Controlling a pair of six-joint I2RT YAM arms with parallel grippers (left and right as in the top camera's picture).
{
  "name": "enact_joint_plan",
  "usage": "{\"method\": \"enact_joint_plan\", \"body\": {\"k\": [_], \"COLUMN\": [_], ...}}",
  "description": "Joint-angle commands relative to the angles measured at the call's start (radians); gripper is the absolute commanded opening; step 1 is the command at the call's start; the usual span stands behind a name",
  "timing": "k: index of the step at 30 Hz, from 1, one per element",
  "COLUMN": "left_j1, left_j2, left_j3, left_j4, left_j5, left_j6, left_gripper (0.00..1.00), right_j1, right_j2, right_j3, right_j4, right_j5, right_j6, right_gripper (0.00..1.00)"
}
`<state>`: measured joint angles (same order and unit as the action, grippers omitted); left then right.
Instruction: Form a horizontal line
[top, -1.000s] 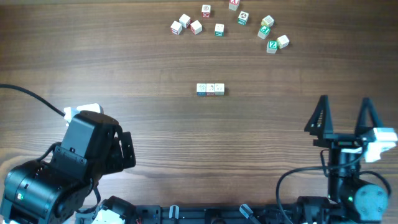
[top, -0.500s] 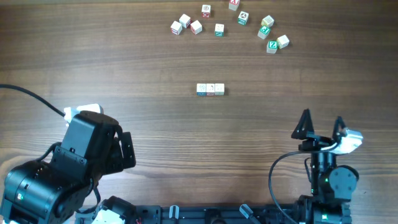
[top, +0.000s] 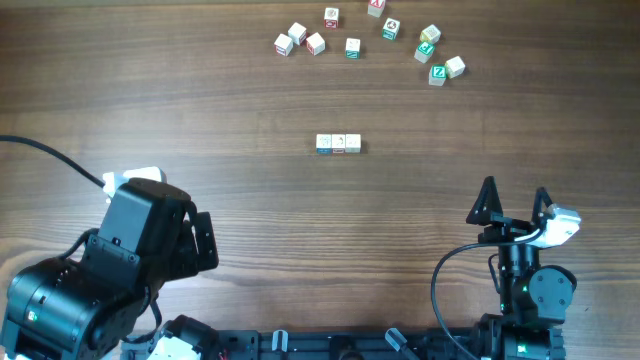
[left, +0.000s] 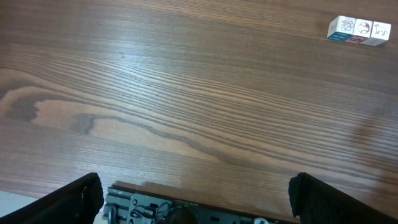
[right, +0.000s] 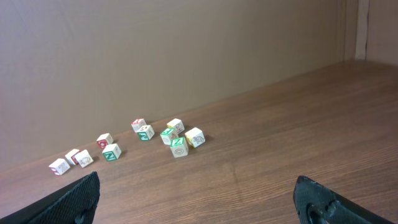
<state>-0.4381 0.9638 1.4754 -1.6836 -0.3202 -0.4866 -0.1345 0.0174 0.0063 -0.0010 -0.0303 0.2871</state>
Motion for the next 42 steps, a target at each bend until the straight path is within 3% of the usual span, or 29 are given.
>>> {"method": "enact_joint_plan", "body": {"k": [1, 7, 9, 15, 17, 24, 30, 33, 39, 42], "left_j1": [0.0, -0.009, 0.0, 0.139, 0.246, 0.402, 0.476, 0.509, 0.515, 0.515], "left_j2": [-0.001, -0.002, -0.013, -0.237, -0.431, -0.831, -0.93, -0.961, -0.961, -0.961], "left_j3": [-0.002, -0.002, -0.011, -0.404, -0.708, -1.176, -1.394, -1.469, -1.47, -1.47], "left_j4": [0.0, 0.001, 0.091, 0.696, 0.998, 1.402, 1.701, 1.747, 1.599, 1.605], "left_j5": [-0.003, -0.023, -0.052, 0.027, 0.127, 0.169, 0.248, 0.259, 0.354, 0.353], "left_j6": [0.008, 0.016, 0.01, 0.225, 0.306, 0.331, 0.462, 0.456, 0.514, 0.509], "left_gripper": [1.0, 1.0, 1.0, 1.0, 1.0, 1.0, 1.0, 1.0, 1.0, 1.0], "right_j1": [-0.004, -0.004, -0.004, -0.004, -0.004, -0.004, -0.004, -0.004, -0.004, -0.004], "right_j2": [-0.014, -0.014, -0.014, -0.014, -0.014, -0.014, -0.014, -0.014, -0.014, -0.014], "right_j3": [-0.001, -0.001, -0.001, -0.001, -0.001, -0.001, -0.001, -0.001, -0.001, -0.001], "right_j4": [0.003, 0.003, 0.003, 0.003, 0.003, 0.003, 0.003, 0.003, 0.003, 0.003], "right_j5": [-0.02, -0.02, -0.02, -0.02, -0.02, -0.02, -0.02, -0.02, -0.02, -0.02], "right_j6": [0.004, 0.005, 0.004, 0.004, 0.004, 0.004, 0.004, 0.004, 0.004, 0.004], "right_gripper": [1.0, 1.0, 1.0, 1.0, 1.0, 1.0, 1.0, 1.0, 1.0, 1.0]}}
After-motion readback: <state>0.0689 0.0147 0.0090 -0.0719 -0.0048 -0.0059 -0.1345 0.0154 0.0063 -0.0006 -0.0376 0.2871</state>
